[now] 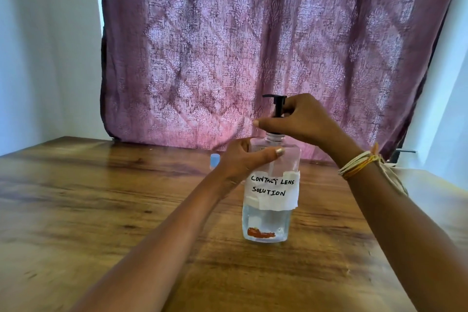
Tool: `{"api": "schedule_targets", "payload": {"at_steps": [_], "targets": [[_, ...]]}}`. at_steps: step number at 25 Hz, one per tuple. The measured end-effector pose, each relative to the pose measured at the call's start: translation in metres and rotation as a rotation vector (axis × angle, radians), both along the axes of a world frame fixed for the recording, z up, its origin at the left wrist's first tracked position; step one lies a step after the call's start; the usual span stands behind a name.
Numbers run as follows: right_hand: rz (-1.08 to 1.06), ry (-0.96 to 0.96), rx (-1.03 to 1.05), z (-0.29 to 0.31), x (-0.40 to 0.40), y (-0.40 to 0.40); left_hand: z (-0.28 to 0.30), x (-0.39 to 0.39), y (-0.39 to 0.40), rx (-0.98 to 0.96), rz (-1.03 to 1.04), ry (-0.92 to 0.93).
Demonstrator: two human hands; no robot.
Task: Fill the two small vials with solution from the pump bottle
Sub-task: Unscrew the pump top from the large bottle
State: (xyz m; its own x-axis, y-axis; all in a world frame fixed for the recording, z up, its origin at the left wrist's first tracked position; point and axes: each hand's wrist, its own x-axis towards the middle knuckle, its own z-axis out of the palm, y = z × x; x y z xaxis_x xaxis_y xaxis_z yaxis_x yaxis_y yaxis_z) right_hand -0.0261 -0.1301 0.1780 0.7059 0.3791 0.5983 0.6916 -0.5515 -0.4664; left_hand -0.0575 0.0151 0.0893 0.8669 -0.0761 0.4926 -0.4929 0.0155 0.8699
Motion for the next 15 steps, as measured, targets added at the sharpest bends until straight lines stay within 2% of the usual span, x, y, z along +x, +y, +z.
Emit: {"api": "schedule_targets", "payload": {"at_steps": [2, 7, 11, 15], "targets": [[-0.166, -0.04, -0.067, 0.006, -0.007, 0.001, 0.0, -0.001, 0.0, 0.022, 0.011, -0.02], [0.001, -0.034, -0.196, 0.008, -0.015, -0.001, -0.001, -0.002, 0.0, 0.02, -0.045, -0.025], [0.36, 0.185, -0.129, 0.007, -0.014, -0.016, -0.002, -0.002, 0.0, -0.008, -0.099, 0.0], [0.421, 0.223, 0.104, -0.011, -0.014, -0.031, -0.001, -0.002, -0.002, 0.018, -0.073, -0.016]]}}
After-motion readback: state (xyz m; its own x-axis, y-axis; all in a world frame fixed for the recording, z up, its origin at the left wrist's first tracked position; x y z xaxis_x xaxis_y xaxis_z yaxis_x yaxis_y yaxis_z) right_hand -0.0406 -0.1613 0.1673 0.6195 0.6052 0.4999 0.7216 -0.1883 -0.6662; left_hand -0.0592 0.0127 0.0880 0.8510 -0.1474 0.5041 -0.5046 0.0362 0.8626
